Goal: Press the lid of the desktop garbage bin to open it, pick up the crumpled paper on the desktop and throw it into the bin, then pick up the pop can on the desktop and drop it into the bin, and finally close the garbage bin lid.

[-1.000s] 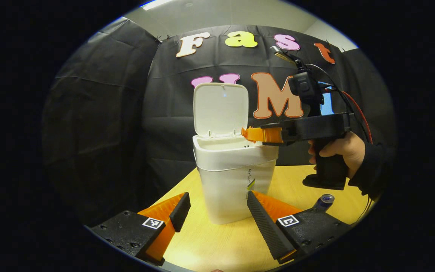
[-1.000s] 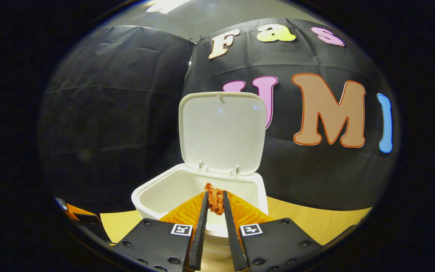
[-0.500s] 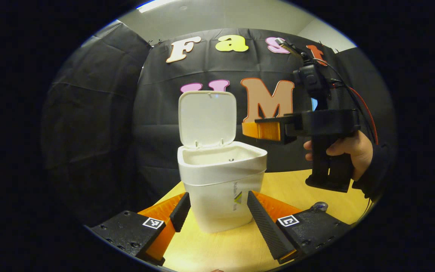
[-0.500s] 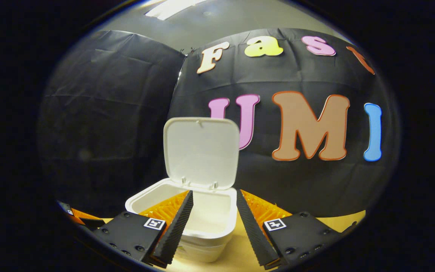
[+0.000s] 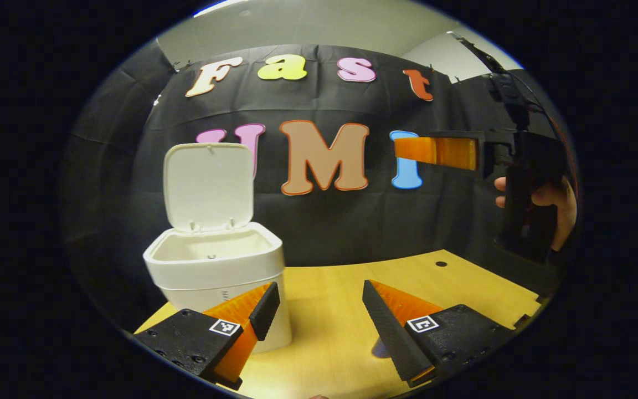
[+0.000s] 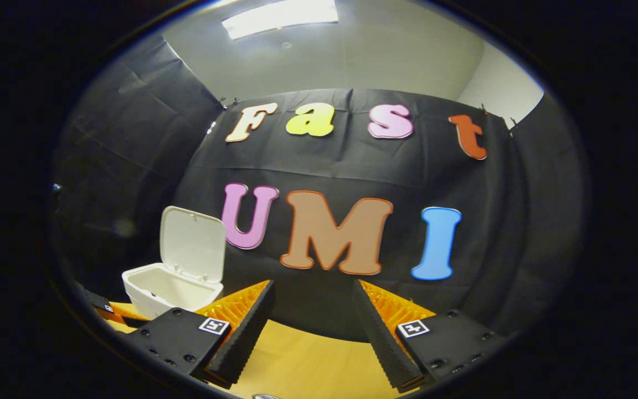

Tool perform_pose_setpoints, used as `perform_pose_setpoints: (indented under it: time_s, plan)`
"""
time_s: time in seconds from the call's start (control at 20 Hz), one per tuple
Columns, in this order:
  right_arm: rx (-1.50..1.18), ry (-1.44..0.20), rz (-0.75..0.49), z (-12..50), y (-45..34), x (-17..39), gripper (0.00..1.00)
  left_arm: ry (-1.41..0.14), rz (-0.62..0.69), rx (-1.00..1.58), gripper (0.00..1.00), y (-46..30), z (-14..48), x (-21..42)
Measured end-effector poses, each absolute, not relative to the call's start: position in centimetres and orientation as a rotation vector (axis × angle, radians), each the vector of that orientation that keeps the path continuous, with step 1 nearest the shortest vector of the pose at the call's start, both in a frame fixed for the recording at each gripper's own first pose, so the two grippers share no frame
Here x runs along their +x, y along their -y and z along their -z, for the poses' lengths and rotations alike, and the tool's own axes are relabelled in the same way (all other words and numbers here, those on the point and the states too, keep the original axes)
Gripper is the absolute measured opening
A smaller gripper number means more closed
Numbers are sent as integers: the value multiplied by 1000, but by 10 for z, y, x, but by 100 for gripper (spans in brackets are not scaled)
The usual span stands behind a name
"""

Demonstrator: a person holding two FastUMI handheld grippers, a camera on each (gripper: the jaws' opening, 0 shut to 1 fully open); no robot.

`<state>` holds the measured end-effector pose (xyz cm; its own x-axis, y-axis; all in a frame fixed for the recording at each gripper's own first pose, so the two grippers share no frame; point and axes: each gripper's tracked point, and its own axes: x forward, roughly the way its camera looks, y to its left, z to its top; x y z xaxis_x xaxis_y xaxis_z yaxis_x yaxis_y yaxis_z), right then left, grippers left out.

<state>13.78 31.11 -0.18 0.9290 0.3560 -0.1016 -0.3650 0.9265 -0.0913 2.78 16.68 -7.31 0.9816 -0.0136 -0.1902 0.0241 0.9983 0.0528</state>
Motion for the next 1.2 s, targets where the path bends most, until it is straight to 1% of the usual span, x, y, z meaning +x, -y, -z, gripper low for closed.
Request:
perform_pose_setpoints:
  time_s: [0.25,0.55,0.6,0.65,0.7,0.95,1.15,1.2]
  plan:
    - [-124,-176,-222,36,-210,118,94,-251,106,51,93,-108,111,45]
    - [-139,-300,-105,87,-126,86,94,-372,136,51,94,-71,176,58]
    - [-142,-321,-89,95,-116,82,100,-396,138,41,93,-68,187,60]
    - [-141,-340,-79,101,-109,81,100,-421,136,33,94,-65,199,60]
    - [-135,-357,-72,109,-104,79,96,-442,132,28,94,-63,209,59]
    - [-118,-488,-58,169,-99,62,96,-512,122,21,94,-61,244,60]
    - [-125,-550,-61,190,-99,48,96,-608,122,35,94,-63,280,59]
    - [-131,-550,-58,190,-98,48,96,-634,113,41,89,-66,288,57]
